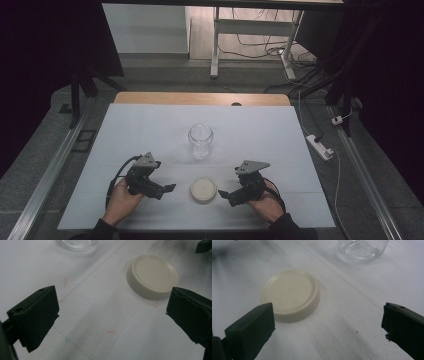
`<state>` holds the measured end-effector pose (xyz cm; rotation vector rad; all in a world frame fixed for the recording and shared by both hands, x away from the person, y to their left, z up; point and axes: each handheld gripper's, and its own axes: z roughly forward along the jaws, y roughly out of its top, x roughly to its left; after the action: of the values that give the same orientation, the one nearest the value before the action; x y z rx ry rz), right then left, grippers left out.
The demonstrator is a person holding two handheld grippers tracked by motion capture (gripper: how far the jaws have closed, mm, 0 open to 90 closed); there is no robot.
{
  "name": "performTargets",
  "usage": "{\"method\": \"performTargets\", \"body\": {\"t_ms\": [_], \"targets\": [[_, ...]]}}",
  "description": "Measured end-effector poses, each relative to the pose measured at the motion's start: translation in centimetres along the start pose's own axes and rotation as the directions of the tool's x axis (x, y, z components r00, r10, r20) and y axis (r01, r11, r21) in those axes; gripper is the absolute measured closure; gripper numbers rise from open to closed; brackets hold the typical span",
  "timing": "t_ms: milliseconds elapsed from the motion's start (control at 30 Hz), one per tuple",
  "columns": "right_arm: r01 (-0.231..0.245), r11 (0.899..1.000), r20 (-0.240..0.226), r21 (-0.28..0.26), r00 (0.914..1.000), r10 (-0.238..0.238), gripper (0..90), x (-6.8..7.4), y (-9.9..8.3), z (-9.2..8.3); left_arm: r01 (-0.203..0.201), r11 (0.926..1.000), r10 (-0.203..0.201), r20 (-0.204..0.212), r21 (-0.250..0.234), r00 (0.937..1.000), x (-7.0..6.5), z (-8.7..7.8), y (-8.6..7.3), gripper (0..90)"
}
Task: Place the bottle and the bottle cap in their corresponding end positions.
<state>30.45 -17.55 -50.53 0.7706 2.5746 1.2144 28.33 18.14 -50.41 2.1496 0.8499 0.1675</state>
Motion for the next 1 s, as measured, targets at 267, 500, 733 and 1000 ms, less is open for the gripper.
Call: {"method": "performTargets", "body": {"t_ms": [267, 500, 733, 1000], "targets": [[-0.016, 1.0, 0.023, -0.007, 0.9996, 0.016, 0.0, -0.4, -1.0, -1.2, 0.009, 0.9998, -0.009, 0.002, 0.018, 1.0, -0.5, -1.1, -1.5, 0.0], [-0.045, 0.999, 0.039, -0.005, 0.9982, 0.046, 0.0, -0.9, -1.9, -2.2, 0.035, 0.9992, -0.035, 0.001, 0.018, 0.9994, -0.7, -2.1, -2.9, 0.0], [-0.064, 0.998, 0.059, -0.012, 0.9962, 0.065, 0.0, -1.3, -2.5, -3.2, 0.07, 0.9976, -0.07, -0.01, -0.001, 0.9975, -0.9, -3.3, -4.2, 0.0], [-0.09, 0.996, 0.087, -0.015, 0.992, 0.091, 0.0, -1.6, -3.2, -4.5, 0.113, 0.9935, -0.113, -0.044, -0.018, 0.9926, -1.1, -4.9, -5.9, 0.0]]}}
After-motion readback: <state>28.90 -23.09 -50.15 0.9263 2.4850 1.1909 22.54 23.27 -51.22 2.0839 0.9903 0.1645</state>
